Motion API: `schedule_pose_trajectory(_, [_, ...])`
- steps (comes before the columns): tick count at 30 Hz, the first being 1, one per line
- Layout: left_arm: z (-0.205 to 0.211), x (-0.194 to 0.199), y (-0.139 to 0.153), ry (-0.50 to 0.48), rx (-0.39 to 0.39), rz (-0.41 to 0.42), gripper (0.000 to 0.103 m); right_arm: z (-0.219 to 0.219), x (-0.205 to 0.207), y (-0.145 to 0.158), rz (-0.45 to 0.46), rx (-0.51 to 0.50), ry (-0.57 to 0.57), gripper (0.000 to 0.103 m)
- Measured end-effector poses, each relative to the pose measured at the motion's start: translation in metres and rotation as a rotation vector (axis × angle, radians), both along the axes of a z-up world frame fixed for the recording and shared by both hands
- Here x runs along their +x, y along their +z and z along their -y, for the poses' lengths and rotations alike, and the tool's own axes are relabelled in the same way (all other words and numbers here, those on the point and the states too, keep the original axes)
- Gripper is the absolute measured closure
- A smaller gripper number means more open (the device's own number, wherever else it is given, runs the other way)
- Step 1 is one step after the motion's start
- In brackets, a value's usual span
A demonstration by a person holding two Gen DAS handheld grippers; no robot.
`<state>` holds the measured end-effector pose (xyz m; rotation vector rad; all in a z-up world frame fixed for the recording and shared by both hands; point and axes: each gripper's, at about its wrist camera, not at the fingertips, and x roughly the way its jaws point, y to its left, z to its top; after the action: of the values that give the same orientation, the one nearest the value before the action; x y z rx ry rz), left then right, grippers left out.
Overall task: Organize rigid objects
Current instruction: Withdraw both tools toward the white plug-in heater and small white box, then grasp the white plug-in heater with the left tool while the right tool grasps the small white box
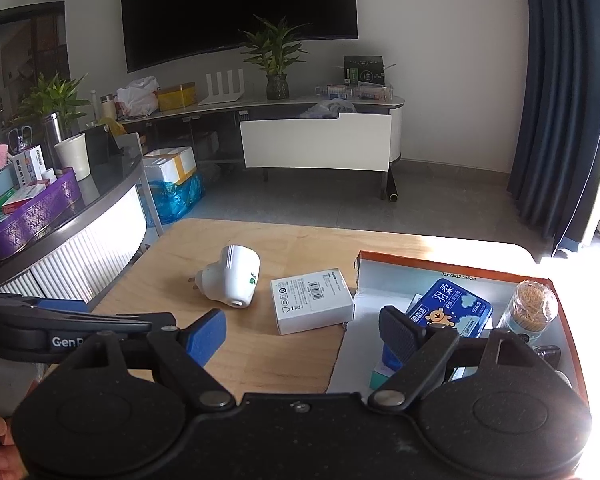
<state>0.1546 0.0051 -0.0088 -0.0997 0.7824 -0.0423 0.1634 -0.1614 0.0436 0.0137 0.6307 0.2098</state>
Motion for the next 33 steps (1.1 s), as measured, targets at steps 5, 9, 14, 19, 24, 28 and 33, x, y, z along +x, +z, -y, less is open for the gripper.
schedule_pose_trajectory(5, [0.0, 0.01, -0.005, -0.007, -0.003, -0.001, 0.0, 0.0, 0.006, -0.004, -0.004, 0.002, -0.002, 0.004])
schedule_pose_trajectory(9, [0.003, 0.029, -0.011, -0.025, -0.001, 0.011, 0.0, 0.005, 0.008, -0.005, -0.003, 0.012, -0.012, 0.004])
schedule_pose_trajectory(14, [0.011, 0.058, -0.022, -0.089, 0.022, 0.036, 0.0, 0.011, 0.007, -0.003, 0.004, 0.021, -0.021, 0.004])
schedule_pose_trajectory(19, [0.02, 0.085, -0.041, -0.153, 0.096, 0.027, 0.0, 0.021, 0.006, 0.0, 0.013, 0.033, -0.038, 0.004])
schedule_pose_trajectory(24, [0.02, 0.1, -0.057, -0.184, 0.143, 0.003, 0.0, 0.03, 0.009, 0.0, 0.015, 0.042, -0.055, 0.004])
schedule_pose_trajectory(28, [0.023, 0.1, -0.061, -0.222, 0.166, 0.026, 0.008, 0.031, 0.011, -0.002, 0.009, 0.049, -0.058, 0.004])
schedule_pose_trajectory(33, [0.023, 0.093, -0.06, -0.253, 0.122, 0.047, 0.018, 0.026, 0.016, -0.003, -0.004, 0.048, -0.044, 0.004])
